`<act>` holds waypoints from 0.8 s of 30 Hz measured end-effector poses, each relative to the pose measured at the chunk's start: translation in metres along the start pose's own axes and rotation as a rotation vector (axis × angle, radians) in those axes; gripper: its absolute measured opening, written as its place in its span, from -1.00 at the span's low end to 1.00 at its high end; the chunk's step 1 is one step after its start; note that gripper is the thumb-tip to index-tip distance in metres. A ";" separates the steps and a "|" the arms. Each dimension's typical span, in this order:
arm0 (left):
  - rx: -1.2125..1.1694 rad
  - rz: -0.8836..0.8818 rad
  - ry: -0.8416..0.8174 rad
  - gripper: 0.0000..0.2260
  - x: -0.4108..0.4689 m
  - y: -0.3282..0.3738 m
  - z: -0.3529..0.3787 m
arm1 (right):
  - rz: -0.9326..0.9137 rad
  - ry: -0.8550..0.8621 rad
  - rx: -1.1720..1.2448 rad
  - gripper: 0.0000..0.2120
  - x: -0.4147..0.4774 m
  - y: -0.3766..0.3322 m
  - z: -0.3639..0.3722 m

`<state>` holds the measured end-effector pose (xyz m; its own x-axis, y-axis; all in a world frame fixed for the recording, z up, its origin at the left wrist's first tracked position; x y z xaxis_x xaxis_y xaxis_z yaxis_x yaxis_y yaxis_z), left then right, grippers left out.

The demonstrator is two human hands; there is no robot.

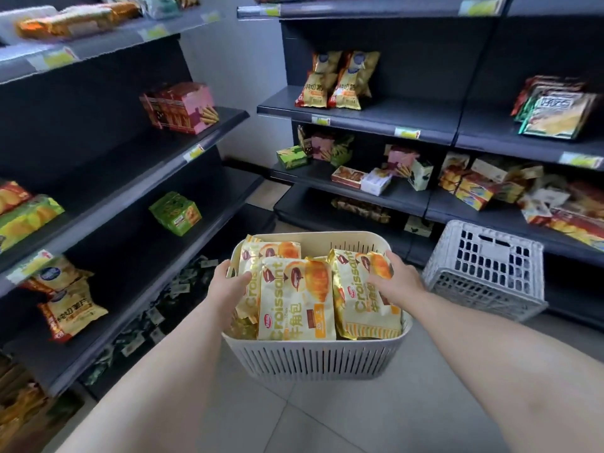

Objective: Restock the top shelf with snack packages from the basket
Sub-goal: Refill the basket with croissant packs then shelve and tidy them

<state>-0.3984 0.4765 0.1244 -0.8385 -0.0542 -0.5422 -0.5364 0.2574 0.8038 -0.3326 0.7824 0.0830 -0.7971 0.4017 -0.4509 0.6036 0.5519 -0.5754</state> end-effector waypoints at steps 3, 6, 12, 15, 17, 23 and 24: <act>0.033 0.014 -0.061 -0.41 0.005 0.019 0.059 | 0.045 0.036 0.069 -0.24 0.014 0.038 -0.041; 0.061 0.033 -0.134 -0.42 0.006 0.043 0.118 | 0.115 0.088 0.082 -0.21 0.026 0.075 -0.082; 0.150 0.097 -0.255 -0.41 0.023 0.085 0.229 | 0.227 0.209 0.158 -0.28 0.040 0.133 -0.152; 0.193 0.129 -0.321 -0.38 0.037 0.107 0.286 | 0.272 0.253 0.223 -0.41 0.052 0.160 -0.186; 0.230 0.148 -0.361 -0.36 0.051 0.120 0.322 | 0.305 0.273 0.241 -0.44 0.064 0.174 -0.207; 0.266 0.136 -0.455 -0.35 0.110 0.153 0.429 | 0.443 0.332 0.267 -0.41 0.129 0.213 -0.261; 0.291 0.125 -0.462 -0.34 0.118 0.159 0.446 | 0.465 0.332 0.291 -0.39 0.138 0.218 -0.269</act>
<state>-0.5403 0.9414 0.0792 -0.7297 0.4057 -0.5504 -0.3319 0.4935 0.8039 -0.3160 1.1553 0.0788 -0.3853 0.7821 -0.4897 0.8308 0.0632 -0.5529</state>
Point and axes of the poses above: each hand's wrist, its own x-axis towards the middle knuckle, its own z-axis out of the palm, y = z × x, the point moved 1 cm from there along x, towards the middle knuckle, and after that the axes turned 7 degrees about -y, right-handed, at the moved point
